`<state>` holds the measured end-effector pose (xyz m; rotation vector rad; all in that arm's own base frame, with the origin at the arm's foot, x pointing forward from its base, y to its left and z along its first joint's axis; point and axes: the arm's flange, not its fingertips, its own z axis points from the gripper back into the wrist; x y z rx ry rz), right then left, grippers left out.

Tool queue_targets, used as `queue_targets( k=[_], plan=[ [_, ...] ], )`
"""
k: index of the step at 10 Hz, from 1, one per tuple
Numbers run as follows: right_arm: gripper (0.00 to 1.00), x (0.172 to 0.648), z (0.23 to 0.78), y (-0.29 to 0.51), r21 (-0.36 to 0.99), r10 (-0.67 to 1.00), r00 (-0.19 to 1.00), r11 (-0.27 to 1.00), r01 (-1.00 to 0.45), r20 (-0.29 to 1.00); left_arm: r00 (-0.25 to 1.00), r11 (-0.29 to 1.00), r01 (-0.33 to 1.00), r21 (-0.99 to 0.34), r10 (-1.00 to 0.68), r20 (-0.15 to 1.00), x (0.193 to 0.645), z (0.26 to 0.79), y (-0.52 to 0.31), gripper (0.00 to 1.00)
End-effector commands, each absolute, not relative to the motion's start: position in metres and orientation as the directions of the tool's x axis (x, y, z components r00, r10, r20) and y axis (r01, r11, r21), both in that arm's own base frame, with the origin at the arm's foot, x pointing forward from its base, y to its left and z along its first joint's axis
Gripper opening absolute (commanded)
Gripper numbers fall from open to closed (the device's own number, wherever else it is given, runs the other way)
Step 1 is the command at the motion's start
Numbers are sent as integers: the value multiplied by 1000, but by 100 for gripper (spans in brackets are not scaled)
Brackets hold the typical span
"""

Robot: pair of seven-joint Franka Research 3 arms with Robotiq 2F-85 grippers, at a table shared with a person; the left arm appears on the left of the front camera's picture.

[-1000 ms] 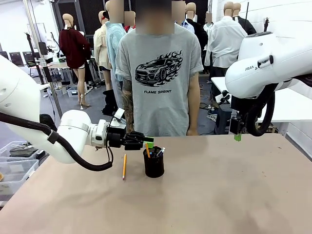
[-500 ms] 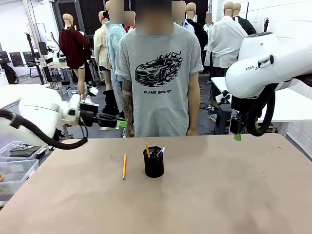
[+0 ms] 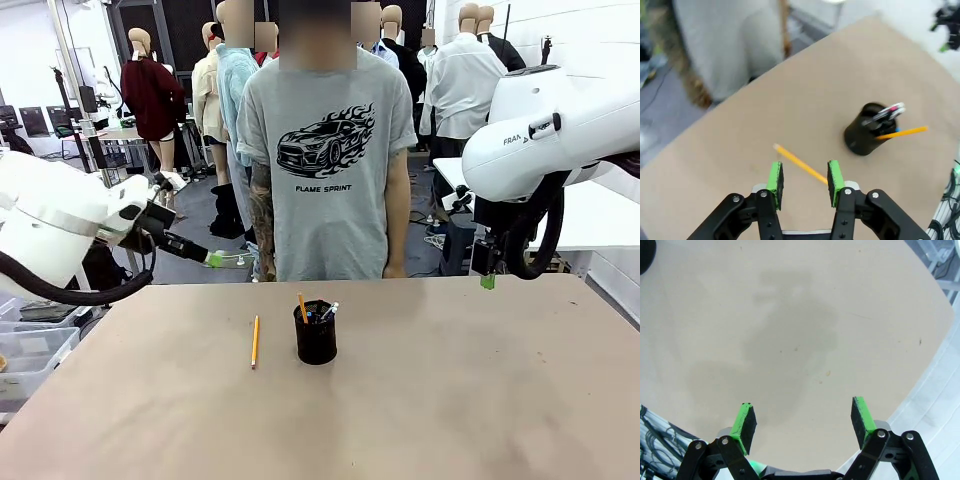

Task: Place the pens into the pen holder.
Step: Pick up a writing instrument from the table and place it into the Pen holder.

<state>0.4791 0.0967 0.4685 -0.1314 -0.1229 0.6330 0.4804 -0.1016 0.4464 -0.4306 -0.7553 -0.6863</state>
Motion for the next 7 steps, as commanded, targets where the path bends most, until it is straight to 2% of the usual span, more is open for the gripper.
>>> queue_targets(
  k=[1,5,6,7],
  plan=[
    [94,479,468,97,-162,591,803,802,-575,73,699,772,607,-190,-404,590,483,450,-118,48],
    [94,479,468,97,-162,591,803,802,-575,73,768,810,573,-123,-478,426,487,447,-154,48],
    [94,479,468,97,-162,591,803,802,-575,73,779,811,575,-110,-501,378,487,444,-168,68],
    [94,479,468,97,-162,591,803,802,-575,73,795,826,555,-96,-493,352,487,444,-181,73]
  ],
)
